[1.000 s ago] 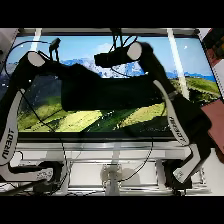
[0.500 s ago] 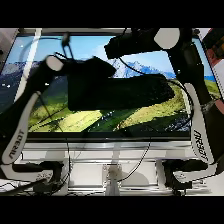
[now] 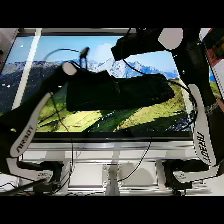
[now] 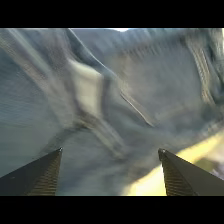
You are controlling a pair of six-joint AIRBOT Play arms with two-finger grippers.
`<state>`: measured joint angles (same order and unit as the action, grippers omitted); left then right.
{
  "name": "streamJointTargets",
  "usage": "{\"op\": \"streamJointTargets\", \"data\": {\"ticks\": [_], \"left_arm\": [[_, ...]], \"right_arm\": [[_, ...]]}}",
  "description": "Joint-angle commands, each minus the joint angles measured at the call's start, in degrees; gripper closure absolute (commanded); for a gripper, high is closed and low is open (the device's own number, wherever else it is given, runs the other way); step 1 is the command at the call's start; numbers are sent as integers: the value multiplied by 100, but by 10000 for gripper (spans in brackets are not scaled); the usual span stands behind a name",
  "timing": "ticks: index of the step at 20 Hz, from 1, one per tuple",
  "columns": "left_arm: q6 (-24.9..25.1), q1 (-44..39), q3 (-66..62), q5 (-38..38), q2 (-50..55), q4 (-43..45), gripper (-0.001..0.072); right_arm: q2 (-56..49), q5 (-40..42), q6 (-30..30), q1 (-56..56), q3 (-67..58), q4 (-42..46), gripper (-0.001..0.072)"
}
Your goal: Fold the clothes and pants, and hang the long-sleeved shirts on hangers.
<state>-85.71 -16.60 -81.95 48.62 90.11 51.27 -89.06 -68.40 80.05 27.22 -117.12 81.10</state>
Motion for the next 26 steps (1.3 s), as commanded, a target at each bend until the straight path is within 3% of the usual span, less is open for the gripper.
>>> {"op": "streamJointTargets", "data": {"ticks": [1, 4, 8, 12, 13, 15, 18, 21, 26], "left_arm": [[4, 1047, -4, 675, -411, 752, 17], [9, 2015, -2, 1462, -413, 1268, 18], [522, 2695, 0, 1652, 79, 1257, 18], [992, 2785, -2, 1764, 798, 1191, 24], [1180, 2782, -2, 1738, 970, 999, 61], [1574, 2785, -2, 1698, 1266, 431, 237], [1781, 2782, -2, 1696, 1620, -249, 245], [1781, 2776, -4, 1698, 1790, -299, 242], [1781, 2776, -4, 1698, 1808, -968, 252]], "right_arm": [[13, -227, 46, -415, 142, 461, 675], [13, -581, 155, -1200, 323, 413, 674], [13, -793, 153, -2105, 409, 9, 675], [13, -1051, 153, -2603, 409, -50, 674], [13, -1099, 151, -2662, 409, -50, 675], [13, -1246, 149, -2686, 409, -120, 674], [13, -1314, 59, -2682, 409, -691, 674], [13, -1305, -144, -2682, 409, -1117, 675], [9, -1294, -155, -2680, 409, -1211, 674]]}}
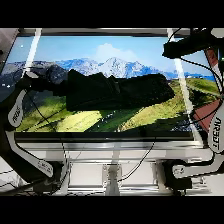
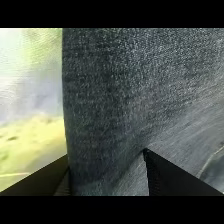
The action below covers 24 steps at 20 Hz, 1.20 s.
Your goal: Fold the clothes and pants, and hang the long-sleeved shirts on hangers.
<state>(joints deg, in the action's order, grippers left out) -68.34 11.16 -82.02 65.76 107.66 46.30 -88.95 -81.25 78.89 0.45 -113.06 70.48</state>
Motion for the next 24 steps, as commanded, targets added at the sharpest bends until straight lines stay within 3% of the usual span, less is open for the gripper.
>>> {"op": "streamJointTargets", "data": {"ticks": [1, 2, 5, 10, 14, 16, 20, 24], "left_arm": [[44, 2, 2, -9, 52, -697, 452], [68, 2, 2, 13, 46, -909, 668], [407, 2, -186, 310, -83, -1517, 679], [404, -177, -1388, 1711, -981, -1021, 681], [236, -409, -1943, 1912, -2371, -697, 680], [197, -496, -1943, 1921, -2927, 131, 681], [-748, -640, -1537, 2500, -3071, 2614, 679], [-728, -597, -385, 2474, -2903, 3128, 679]], "right_arm": [[-4, -9, -39, -2, 2, -155, 674], [-4, -9, -42, -4, 2, -155, 674], [-4, -9, -68, -4, 2, -118, 674], [-42, 170, -184, -4, 4, -127, 674], [-149, 529, -22, -4, 223, -278, 674], [-157, 726, -11, 31, 645, -619, 674], [-160, 1600, 15, 549, 1915, -894, 674], [-205, 2800, 164, 1434, 2780, -1043, 674]]}}
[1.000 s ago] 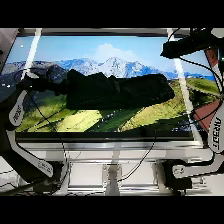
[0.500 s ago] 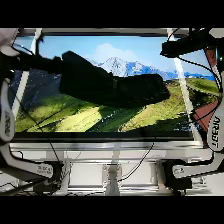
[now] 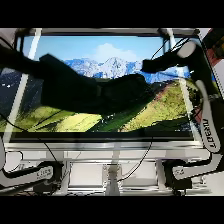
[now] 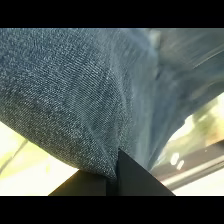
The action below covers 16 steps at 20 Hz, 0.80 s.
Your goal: Fold the clothes and pants, and hang the long-sleeved shirts on hangers.
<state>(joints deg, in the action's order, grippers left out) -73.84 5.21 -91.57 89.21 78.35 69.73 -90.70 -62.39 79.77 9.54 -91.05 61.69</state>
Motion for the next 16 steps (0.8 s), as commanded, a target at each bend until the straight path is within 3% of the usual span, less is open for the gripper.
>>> {"op": "streamJointTargets", "data": {"ticks": [1, 3, 8, 9, 11, 16], "left_arm": [[-179, -2, 612, 153, 105, 785, 679], [-179, -11, 612, 116, 184, 782, 679], [-179, 2, 612, 111, 188, 931, 678], [-179, 2, 614, 109, 192, 1069, 678], [-181, 4, 632, 87, 227, 1617, 678], [-188, 516, 1029, -656, 459, 1565, 678]], "right_arm": [[-85, 1145, 133, 745, 621, -155, 674], [-232, 1567, 546, 1165, 623, -166, 674], [-647, 2146, 564, 1956, 619, -472, 674], [-750, 2159, 564, 2031, 619, -719, 647], [-964, 2201, 564, 2129, 619, -1386, 347], [-1322, 2155, 116, 2201, 616, -2599, 348]]}}
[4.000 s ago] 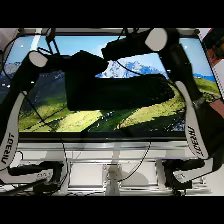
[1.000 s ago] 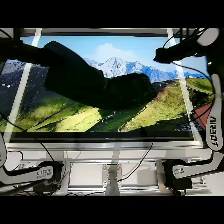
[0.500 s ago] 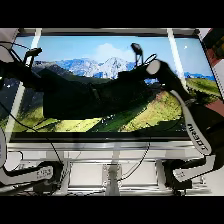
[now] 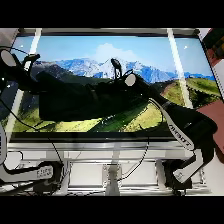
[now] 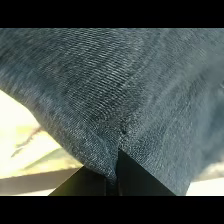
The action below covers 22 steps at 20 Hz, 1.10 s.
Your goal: Fold the clothes and pants, and hang the long-sleeved shirts on hangers.
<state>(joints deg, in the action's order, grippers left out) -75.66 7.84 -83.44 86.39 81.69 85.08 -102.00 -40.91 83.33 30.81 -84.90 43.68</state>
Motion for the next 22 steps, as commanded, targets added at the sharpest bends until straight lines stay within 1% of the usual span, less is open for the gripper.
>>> {"op": "streamJointTargets", "data": {"ticks": [1, 2, 4, 5, 7, 9, 11, 12, 13, 14, 16, 17, 19, 22], "left_arm": [[-4, 382, 363, -369, 225, -26, 678], [-2, 507, 533, -400, 345, -26, 679], [15, 684, 848, -723, 573, -74, 678], [131, 745, 944, -876, 688, -232, 679], [446, 776, 964, -907, 887, -765, 678], [774, 732, 964, -909, 953, -1338, 678], [798, 680, 964, -944, 953, -1399, 677], [796, 680, 964, -942, 953, -1403, 677], [793, 680, 966, -922, 953, -1403, 662], [796, 680, 964, -898, 953, -1401, 623], [796, 680, 964, -903, 953, -1403, 415], [796, 682, 966, -903, 953, -1403, 391], [798, 682, 966, -905, 953, -1403, 391], [798, 686, 966, -905, 953, -1403, 392]], "right_arm": [[-236, -68, -363, 74, 2, -1005, 349], [-269, -190, -509, 76, 2, -1193, 350], [-282, -262, -658, 160, 2, -1235, 351], [-282, -240, -660, 219, 2, -1233, 352], [-323, -15, -750, 317, -15, -1185, 353], [-540, -98, -739, 321, -203, -1189, 352], [-833, -286, -737, 321, -503, -1189, 347], [-981, -407, -739, 321, -682, -1185, 309], [-1143, -568, -739, 315, -898, -1145, 308], [-1296, -680, -708, 308, -1117, -979, 307], [-1565, -859, -168, 273, -1547, -247, 305], [-1648, -964, 4, 225, -1711, 90, 294], [-1716, -1091, 313, 133, -1921, 614, 290], [-1731, -1117, 374, -52, -1996, 693, 290]]}}
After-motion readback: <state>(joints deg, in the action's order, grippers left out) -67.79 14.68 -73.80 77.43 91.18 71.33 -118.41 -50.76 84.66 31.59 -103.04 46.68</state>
